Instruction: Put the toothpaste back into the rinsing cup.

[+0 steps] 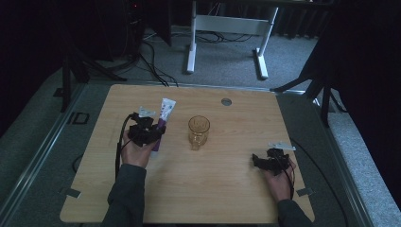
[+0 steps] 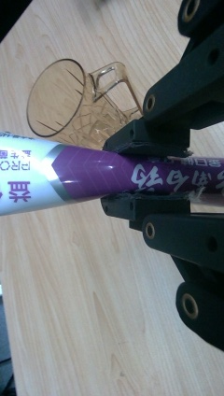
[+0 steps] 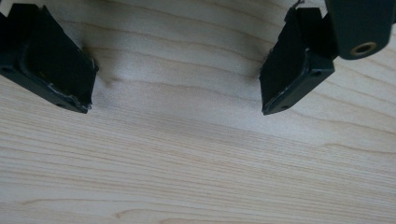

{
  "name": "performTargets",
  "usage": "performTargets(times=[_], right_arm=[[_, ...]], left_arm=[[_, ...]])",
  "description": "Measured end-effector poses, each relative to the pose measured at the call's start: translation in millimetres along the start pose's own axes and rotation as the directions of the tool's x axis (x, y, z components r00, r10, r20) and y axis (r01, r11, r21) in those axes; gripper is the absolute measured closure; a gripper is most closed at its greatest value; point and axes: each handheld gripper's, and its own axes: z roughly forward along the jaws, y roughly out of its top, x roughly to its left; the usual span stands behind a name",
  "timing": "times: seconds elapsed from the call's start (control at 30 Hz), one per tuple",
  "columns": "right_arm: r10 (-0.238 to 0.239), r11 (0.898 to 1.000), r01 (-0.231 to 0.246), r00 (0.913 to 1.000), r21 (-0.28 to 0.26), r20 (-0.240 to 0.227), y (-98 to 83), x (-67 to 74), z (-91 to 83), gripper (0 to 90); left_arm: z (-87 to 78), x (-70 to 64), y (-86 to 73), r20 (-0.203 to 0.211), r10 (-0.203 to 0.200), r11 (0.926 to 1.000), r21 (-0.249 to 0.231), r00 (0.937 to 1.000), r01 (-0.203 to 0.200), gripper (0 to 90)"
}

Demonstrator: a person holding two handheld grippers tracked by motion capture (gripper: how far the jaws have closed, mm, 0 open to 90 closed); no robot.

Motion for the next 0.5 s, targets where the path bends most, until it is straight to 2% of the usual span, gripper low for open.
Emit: performTargets(times=[0.5], right_arm=[[-0.002, 1.000, 0.002, 1.0000, -0.002, 0.000, 0.0, -0.1, 0.1, 10.7]], left_arm=[[3.3, -1.1, 2.0, 0.012, 0.003, 0.9977, -0.068, 0.9999, -0.002, 72.8]])
